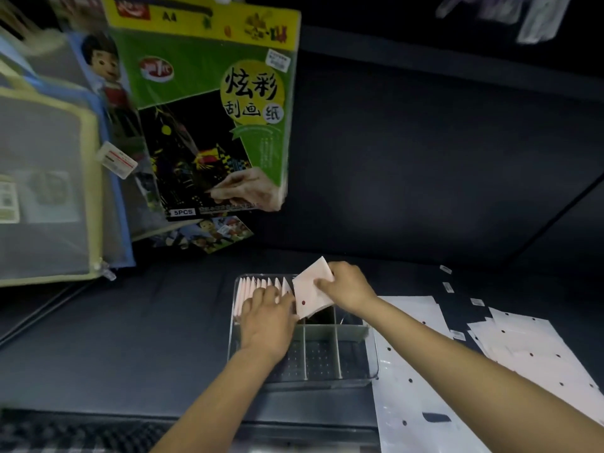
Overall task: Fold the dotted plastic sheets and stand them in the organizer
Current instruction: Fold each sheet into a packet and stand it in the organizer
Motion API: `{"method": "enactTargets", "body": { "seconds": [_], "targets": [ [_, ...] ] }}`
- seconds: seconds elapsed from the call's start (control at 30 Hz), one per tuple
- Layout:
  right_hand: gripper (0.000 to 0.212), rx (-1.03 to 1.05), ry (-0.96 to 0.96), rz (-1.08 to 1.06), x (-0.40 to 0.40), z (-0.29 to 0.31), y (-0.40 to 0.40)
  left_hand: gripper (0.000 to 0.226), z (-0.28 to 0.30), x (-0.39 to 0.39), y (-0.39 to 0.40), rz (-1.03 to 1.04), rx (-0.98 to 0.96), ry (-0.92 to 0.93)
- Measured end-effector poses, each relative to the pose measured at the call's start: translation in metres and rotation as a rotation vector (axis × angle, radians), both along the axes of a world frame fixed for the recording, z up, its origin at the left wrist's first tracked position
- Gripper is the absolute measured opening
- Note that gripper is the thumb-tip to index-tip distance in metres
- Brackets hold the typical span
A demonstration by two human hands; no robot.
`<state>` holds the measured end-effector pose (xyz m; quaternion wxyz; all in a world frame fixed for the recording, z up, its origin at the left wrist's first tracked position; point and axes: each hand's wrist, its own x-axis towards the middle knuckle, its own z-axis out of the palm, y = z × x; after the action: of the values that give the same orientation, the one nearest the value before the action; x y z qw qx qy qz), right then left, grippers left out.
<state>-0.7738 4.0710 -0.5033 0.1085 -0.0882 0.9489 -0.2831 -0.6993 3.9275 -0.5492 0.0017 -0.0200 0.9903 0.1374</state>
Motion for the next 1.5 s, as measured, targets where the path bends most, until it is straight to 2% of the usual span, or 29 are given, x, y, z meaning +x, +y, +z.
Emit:
{"method": "enactTargets", "body": {
  "seconds": [0.13,0.3,0.47,0.6,0.77,0.9,1.07,1.17,1.27,1.4,1.5],
  "targets": [
    [0.024,0.086,-0.063,-0.020,-0.012,-0.007,-0.021,0.036,-0.006,-0.003,-0.002,0.041,-0.067,-0.016],
    [0.025,0.230,-0.100,-0.030,-0.014,-0.014,-0.042,0.034,-0.011,-0.005,-0.010,0.060,-0.028,-0.053],
    [0.016,0.319,-0.161,-0.014,-0.008,-0.026,-0.057,0.029,-0.013,-0.002,-0.007,0.022,0.028,0.060],
    [0.022,0.195,-0.253,-0.051,-0.004,-0.036,-0.062,0.034,-0.015,0.002,-0.008,0.029,0.087,0.113],
    [0.044,-0.116,-0.366,-0.142,-0.002,-0.036,-0.056,0.037,-0.017,0.004,-0.013,0.115,0.164,0.146],
    [0.041,-0.099,-0.308,-0.133,0.002,-0.040,-0.048,0.036,-0.020,0.007,-0.010,0.111,0.197,0.183],
    [0.020,-0.246,-0.247,-0.199,0.015,-0.046,-0.037,0.038,-0.024,0.011,-0.006,0.035,0.102,0.142],
    [0.010,-0.394,-0.219,-0.214,0.032,-0.044,-0.008,0.038,-0.020,0.010,-0.004,0.036,0.052,0.114],
    [0.007,-0.397,-0.169,-0.211,0.050,-0.045,0.052,0.031,-0.008,0.012,0.008,0.010,0.078,0.183],
    [0.013,-0.238,-0.108,-0.243,0.089,-0.056,0.155,0.021,0.002,0.019,0.042,-0.213,0.095,0.373],
    [0.025,-0.032,-0.151,-0.240,0.127,-0.073,0.220,0.018,-0.001,0.034,0.075,-0.453,0.135,0.372]
  ]
}}
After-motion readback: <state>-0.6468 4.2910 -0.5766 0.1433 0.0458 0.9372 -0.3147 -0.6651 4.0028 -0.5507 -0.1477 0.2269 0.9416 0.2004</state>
